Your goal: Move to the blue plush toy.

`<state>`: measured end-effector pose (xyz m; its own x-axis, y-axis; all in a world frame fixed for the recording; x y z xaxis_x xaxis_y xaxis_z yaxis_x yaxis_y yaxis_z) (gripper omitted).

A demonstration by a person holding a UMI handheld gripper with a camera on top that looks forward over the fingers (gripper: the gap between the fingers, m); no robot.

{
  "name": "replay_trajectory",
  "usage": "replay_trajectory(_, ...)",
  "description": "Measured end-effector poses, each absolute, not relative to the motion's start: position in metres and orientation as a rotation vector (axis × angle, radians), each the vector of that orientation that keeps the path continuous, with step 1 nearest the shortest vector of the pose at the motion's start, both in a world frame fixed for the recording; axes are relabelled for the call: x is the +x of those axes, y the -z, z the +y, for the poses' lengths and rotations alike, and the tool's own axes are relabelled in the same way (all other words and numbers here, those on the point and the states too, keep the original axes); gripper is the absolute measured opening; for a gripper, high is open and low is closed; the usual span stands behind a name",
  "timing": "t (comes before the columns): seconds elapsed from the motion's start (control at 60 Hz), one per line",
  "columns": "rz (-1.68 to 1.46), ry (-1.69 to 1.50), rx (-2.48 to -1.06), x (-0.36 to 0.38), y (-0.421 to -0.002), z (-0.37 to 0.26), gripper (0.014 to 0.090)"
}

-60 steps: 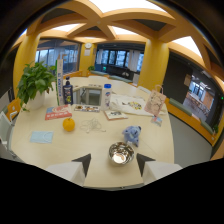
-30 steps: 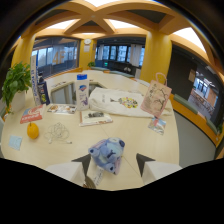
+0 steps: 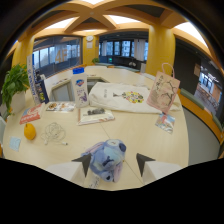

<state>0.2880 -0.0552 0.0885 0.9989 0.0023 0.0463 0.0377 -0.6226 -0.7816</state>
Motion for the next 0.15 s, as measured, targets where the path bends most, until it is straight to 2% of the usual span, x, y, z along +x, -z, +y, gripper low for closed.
replay_trajectory(0.15, -0.032, 0.046, -2.244, 0.2885, -0.0895, -0.0560, 0.0860)
